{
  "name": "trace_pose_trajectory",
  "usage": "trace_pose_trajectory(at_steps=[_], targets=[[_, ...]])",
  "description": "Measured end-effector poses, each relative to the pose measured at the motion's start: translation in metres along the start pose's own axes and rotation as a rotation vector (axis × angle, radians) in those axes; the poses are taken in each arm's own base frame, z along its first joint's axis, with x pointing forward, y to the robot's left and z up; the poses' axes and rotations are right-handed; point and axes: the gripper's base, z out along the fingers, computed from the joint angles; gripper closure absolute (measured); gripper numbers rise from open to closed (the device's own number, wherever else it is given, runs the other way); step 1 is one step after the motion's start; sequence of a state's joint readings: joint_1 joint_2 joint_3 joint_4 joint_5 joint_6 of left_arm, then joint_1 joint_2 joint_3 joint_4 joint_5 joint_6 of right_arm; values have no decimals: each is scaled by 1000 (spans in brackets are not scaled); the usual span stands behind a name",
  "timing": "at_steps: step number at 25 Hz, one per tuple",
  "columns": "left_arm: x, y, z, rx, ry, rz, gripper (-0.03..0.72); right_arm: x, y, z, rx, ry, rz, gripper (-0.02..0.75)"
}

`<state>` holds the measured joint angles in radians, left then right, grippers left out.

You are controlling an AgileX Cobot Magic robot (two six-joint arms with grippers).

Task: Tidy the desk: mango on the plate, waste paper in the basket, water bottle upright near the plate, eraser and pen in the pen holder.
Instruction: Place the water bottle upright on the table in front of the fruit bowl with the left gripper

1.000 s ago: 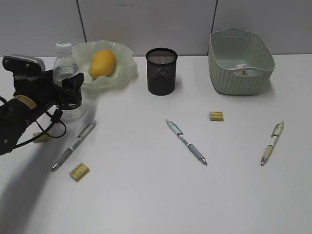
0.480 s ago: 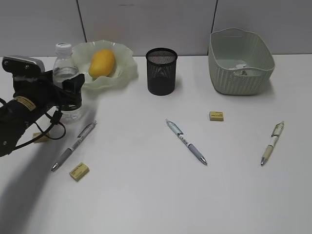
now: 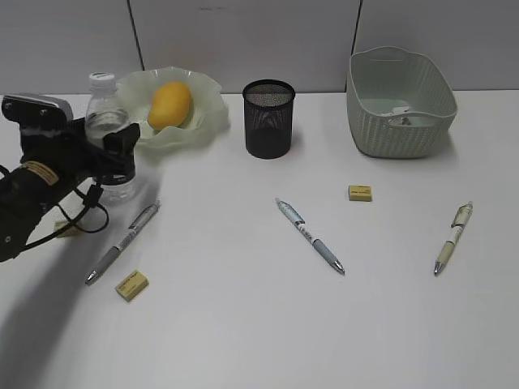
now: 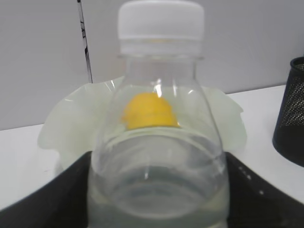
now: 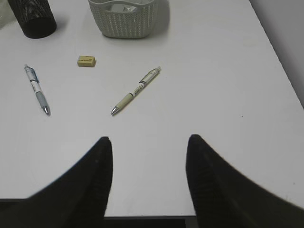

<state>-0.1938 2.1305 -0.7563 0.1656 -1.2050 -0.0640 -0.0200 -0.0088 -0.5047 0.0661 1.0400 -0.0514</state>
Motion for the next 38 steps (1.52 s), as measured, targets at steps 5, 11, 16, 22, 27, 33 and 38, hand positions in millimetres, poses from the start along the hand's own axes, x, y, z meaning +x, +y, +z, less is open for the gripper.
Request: trace_pose_trajectory(at_steps=[5,11,16,22,27,33,38], targets=[[4,2,-5,-25,16,-9,112,0,0,0,0,0,0,334],[5,2,-6,-26,22,7,114,0,0,0,0,0,0,334],[2,1,-9,-23,22,8,102,0,0,0,0,0,0,334],[-15,-1,-22,-22,-9,12,67,0,0,0,0,0,0,334],[-26,-4,-38,-22,-13,14,64,0,0,0,0,0,0,334],[-53,-9,-66,-16,-64,25,67,0,0,0,0,0,1,334],[-79,-12,-88,-21,-22,47,91,0,0,0,0,0,1,334]])
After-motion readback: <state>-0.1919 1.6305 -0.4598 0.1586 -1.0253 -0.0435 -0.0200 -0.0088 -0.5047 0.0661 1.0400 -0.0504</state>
